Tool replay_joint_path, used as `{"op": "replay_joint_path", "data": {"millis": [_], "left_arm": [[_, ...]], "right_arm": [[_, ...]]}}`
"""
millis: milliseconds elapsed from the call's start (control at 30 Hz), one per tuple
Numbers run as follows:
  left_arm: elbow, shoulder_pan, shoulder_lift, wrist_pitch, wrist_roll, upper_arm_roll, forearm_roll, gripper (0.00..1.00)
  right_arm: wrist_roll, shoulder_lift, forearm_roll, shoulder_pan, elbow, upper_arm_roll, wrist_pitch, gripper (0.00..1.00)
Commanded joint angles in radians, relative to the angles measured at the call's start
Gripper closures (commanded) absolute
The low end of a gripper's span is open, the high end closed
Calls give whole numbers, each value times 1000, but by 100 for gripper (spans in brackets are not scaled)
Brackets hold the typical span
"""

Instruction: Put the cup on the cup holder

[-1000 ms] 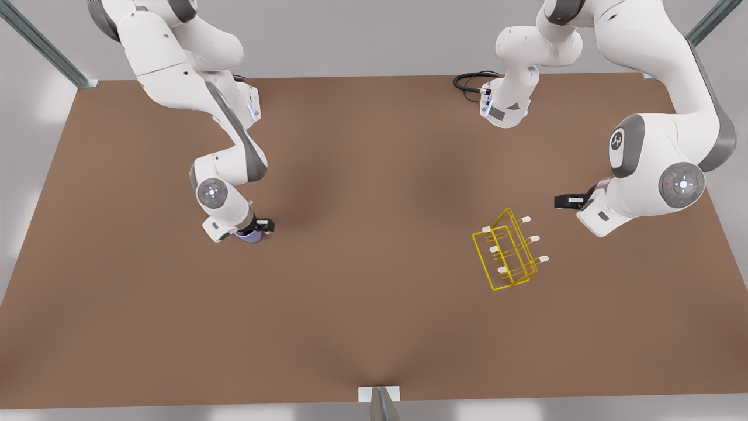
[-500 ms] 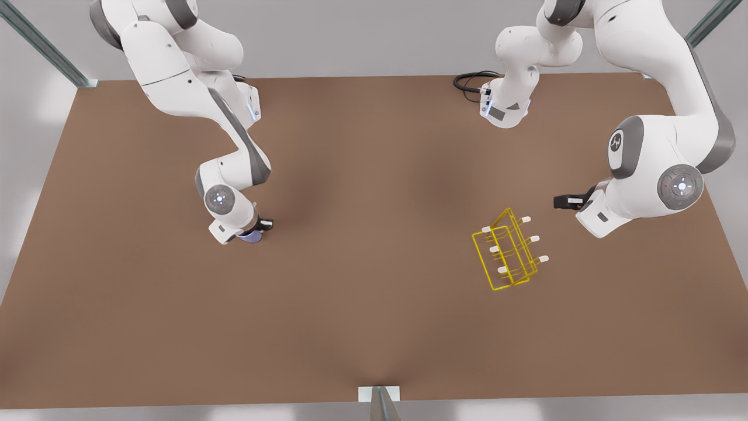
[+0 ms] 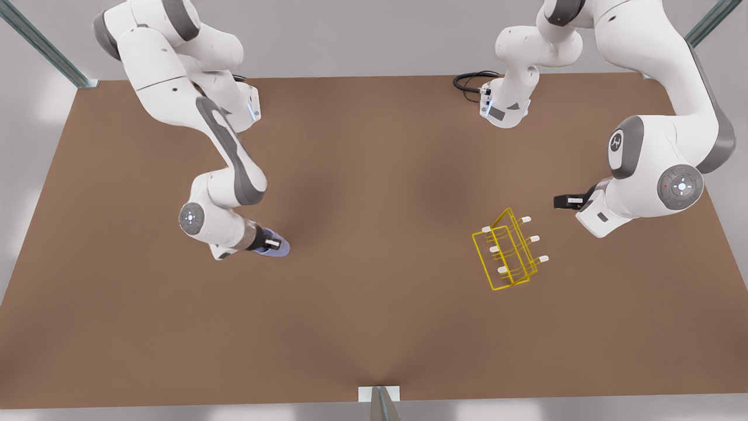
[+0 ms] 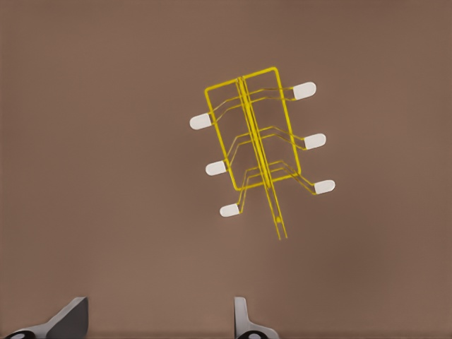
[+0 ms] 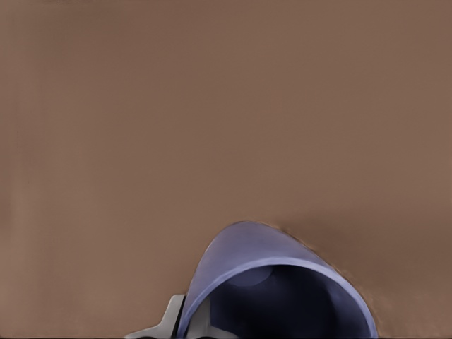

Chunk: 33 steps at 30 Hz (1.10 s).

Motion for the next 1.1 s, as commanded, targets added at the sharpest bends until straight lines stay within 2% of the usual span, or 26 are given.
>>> {"op": "replay_joint_path", "data": {"millis": [0,67,200,267,367,500,567,667,833,967,1000,1067], "left_arm": [[0,0,-1,-5,-10,0,2,0],[0,0,2,-5,-10,2,3,0],[0,0,7,-4,-8,22,2,0],[2,0,7,-2,-10,23,3,0],[7,0,3,-4,-12,28,3,0],[14,0,7,38,-15,32,3,0],[16,0,5,47,-16,49,3,0],[-41,0,-38,104,-85,49,2,0],[-52,0,-46,123,-97,49,2,0],[-52,8,-49,123,-97,49,0,0],[-52,8,-50,123,-97,49,0,0],[-53,8,-52,123,-97,48,-1,0]], "right_arm": [[-108,42,368,10,55,-2,-17,79],[-137,83,546,36,103,-2,-17,79],[-119,267,787,137,349,3,0,79],[-119,362,817,169,459,3,2,79],[-128,542,820,185,655,57,3,79],[-231,698,820,180,790,123,-4,79],[-309,734,832,175,791,164,-14,79],[-454,777,909,177,790,175,-70,79],[-540,823,987,185,810,213,-61,79],[-527,827,985,200,811,212,-15,79],[-517,824,970,212,811,215,87,79],[-476,821,912,214,813,218,129,79]]}}
